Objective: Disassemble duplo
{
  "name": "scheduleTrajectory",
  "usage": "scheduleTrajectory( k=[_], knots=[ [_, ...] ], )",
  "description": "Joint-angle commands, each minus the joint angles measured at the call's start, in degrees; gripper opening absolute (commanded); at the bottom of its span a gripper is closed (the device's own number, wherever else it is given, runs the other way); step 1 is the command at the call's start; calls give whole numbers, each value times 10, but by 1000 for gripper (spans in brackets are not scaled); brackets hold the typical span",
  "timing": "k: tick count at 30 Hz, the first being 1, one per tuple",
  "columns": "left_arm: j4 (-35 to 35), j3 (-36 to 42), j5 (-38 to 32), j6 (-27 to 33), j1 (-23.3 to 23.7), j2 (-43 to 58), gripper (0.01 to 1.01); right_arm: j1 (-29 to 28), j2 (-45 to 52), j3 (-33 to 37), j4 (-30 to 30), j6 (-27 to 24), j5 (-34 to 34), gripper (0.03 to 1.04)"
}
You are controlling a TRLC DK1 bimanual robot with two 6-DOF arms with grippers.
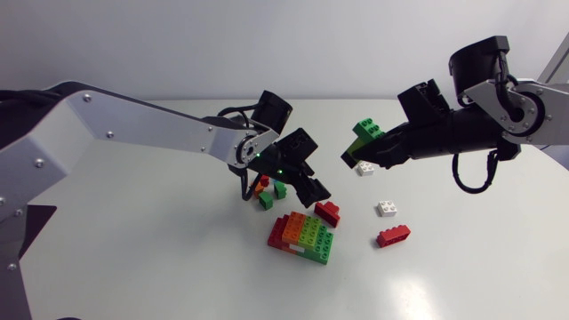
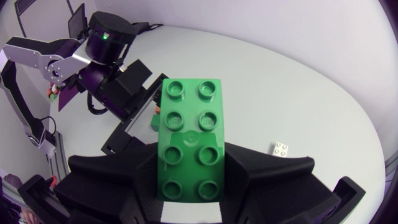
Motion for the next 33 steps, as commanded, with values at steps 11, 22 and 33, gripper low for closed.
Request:
scheduleTrajectory(
  k=[11, 22, 33],
  knots=[
    [89, -88, -13, 22, -33, -111, 959, -49, 75, 34, -26, 58, -77, 257],
    [136, -117, -75, 56, -53, -105, 959, -46, 78, 64, -78, 90, -140, 257],
    [168, -118, -80, 25, -52, -111, 959, -8, 77, 38, -59, 108, -140, 257]
  ],
)
